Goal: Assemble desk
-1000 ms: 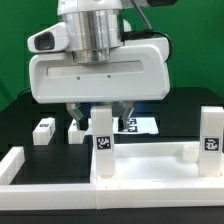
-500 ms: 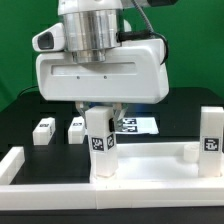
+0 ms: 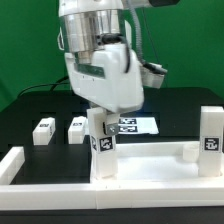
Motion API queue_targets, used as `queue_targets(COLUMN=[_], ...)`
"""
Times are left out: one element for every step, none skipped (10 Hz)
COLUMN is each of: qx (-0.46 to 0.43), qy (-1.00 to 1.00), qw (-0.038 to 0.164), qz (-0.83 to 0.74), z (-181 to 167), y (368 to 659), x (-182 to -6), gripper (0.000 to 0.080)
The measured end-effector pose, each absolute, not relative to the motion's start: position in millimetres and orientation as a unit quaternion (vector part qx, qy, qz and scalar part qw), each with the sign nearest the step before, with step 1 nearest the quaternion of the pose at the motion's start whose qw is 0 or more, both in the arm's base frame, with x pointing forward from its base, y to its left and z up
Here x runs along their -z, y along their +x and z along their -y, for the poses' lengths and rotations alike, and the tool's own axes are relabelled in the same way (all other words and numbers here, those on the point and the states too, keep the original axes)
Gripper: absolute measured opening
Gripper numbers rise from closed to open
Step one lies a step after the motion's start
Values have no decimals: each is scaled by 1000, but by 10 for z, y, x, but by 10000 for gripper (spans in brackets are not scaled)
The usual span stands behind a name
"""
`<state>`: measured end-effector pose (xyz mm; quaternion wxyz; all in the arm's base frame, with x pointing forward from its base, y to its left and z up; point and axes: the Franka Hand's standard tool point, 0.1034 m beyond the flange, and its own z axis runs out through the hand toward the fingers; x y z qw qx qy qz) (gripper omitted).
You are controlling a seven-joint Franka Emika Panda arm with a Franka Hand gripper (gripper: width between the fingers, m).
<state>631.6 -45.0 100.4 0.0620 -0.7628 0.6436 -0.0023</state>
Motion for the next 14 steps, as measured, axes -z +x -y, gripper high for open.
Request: queue_targets(qx=[4, 14, 13, 12, 13, 14, 5, 2, 2, 7, 9, 11, 13, 16], qy=[-711, -681, -673, -670, -679, -699, -760, -810, -851, -861, -880, -892, -911, -936], qw=[68, 72, 71, 69, 69, 68, 62, 60, 57, 57, 57, 56, 56, 53], qz=[-699, -729, -737, -739, -730, -712, -647, -583, -522, -505, -472, -448, -409, -348], z=[436, 408, 389, 362, 365, 369, 379, 380, 350, 332, 343, 346, 349, 378], y=[6324, 6312, 6312, 6312, 6310, 6308, 6277, 6280, 6274, 6270, 6271, 6270, 6270, 6268], x=[-1000, -994, -995, -994, -989, -988, -987, -1010, -1022, -1025, -1019, -1018, -1017, -1021], gripper=[288, 289, 289, 290, 290, 505, 505, 618, 640, 640, 648, 648, 649, 649])
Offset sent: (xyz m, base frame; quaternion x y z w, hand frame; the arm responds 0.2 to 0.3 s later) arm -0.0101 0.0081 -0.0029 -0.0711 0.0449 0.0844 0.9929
